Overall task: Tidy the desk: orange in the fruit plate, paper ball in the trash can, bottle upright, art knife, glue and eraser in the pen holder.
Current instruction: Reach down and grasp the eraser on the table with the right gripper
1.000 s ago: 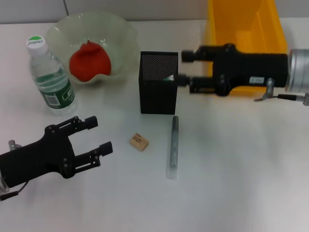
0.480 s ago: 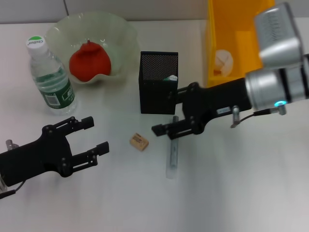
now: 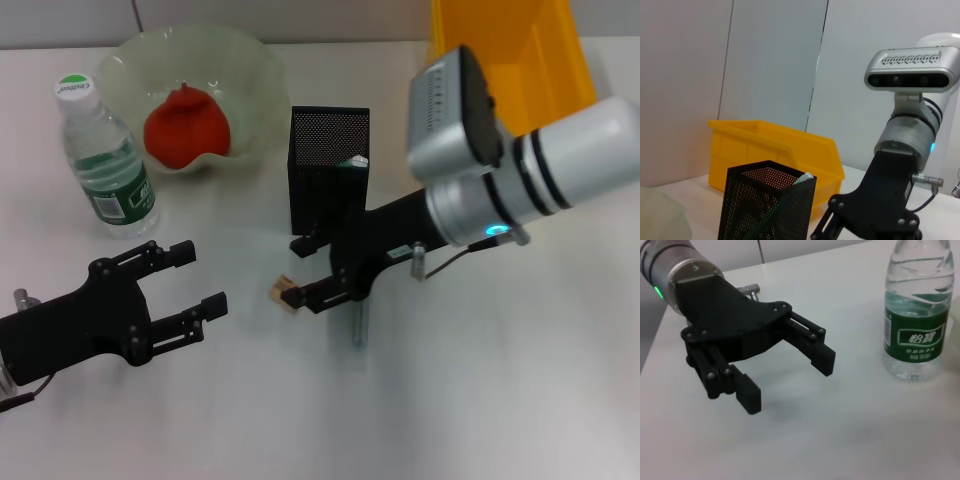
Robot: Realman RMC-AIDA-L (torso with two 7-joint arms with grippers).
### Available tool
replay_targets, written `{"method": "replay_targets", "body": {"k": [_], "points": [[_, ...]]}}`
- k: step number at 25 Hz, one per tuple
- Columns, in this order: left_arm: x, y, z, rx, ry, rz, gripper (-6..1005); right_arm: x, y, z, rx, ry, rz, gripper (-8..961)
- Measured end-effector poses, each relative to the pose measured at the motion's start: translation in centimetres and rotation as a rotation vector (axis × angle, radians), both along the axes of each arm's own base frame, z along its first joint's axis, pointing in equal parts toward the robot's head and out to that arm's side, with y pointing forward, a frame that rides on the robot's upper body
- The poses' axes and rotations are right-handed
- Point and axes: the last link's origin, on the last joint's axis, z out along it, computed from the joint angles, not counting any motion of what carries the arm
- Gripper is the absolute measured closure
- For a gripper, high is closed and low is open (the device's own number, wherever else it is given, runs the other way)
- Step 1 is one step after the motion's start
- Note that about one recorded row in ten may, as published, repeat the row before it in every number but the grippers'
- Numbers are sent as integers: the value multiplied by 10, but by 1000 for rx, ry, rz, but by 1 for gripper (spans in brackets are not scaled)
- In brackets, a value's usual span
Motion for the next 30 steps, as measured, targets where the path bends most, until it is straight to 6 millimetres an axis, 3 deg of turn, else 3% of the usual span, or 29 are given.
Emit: {"method": "replay_targets", "body": {"k": [10,23,30], "points": [[1,-2,-5,5,-8,13,230,-2,-5,-18,-5,-68,46,279],[1,-5,-8,2,-18,17,229,-12,2,-19,20,-84,-25,284],[2,-5,-9,2,-20,16,229,-9,-2,-27,12,-141,23,287]]}}
